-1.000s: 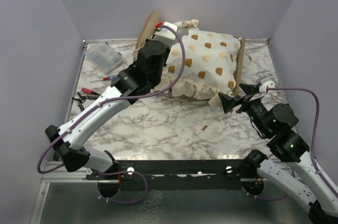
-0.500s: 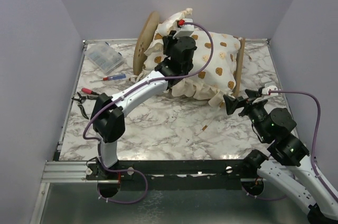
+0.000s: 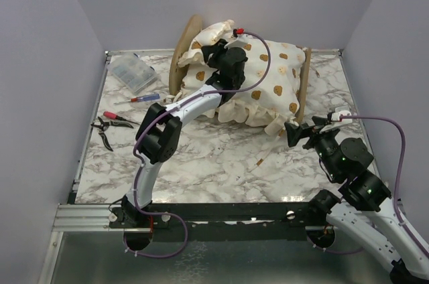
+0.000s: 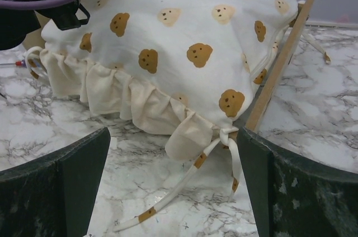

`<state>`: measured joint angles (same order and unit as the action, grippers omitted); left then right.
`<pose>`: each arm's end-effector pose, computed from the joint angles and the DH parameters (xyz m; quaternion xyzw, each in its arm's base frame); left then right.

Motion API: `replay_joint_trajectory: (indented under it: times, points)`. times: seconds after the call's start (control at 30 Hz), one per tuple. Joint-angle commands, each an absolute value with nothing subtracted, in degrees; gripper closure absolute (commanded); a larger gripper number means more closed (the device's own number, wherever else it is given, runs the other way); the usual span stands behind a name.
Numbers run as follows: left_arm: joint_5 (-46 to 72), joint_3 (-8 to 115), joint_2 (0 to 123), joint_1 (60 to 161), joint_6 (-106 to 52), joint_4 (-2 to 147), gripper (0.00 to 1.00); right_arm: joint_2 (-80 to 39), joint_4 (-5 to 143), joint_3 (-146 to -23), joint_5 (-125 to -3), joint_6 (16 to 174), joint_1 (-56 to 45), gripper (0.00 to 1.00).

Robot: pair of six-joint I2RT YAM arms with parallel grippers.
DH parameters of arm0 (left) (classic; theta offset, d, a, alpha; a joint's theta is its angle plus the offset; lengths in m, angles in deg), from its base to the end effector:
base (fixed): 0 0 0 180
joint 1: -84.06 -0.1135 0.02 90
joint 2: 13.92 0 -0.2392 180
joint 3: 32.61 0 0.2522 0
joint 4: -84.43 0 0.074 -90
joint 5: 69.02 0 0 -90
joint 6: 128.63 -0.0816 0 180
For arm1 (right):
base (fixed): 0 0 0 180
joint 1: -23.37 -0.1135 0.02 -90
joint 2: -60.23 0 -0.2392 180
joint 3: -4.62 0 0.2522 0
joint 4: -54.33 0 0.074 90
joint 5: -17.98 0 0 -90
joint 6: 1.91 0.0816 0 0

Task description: Set up the pet bed

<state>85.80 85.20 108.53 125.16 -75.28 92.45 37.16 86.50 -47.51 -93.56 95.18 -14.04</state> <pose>0.4315 -0.2785 0.3014 0.0598 0.6956 0.3435 0.6281 0.1533 0.0795 0.3216 -0.0625 0.7220 0.1302 0.6766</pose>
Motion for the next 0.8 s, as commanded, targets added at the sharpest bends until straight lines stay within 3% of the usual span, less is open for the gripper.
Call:
replay_joint_trajectory:
  times: [0.0,0.07,0.17,0.43,0.77]
  points:
    - [84.32,82.17,107.64,125.36,-78.21,95.76,0.54,38.05,89.08,-47.41,-95.39,95.73,-14.03,0.00]
    - [83.39,80.79,105.94,126.19,-77.43,94.18,0.36,38.08,89.76,-47.78,-95.48,95.68,-14.07,0.00]
    - [80.44,80.75,102.82,127.25,-72.52,86.10,0.26,38.18,90.82,-48.07,-95.82,95.65,-14.07,0.00]
    - [67.10,87.14,94.68,129.19,-55.74,60.33,0.13,39.35,93.97,-49.84,-97.14,95.83,-14.06,0.00]
    - [55.90,87.07,85.28,127.89,-34.65,43.73,0.10,41.47,99.69,-53.43,-102.47,97.77,-14.03,0.00]
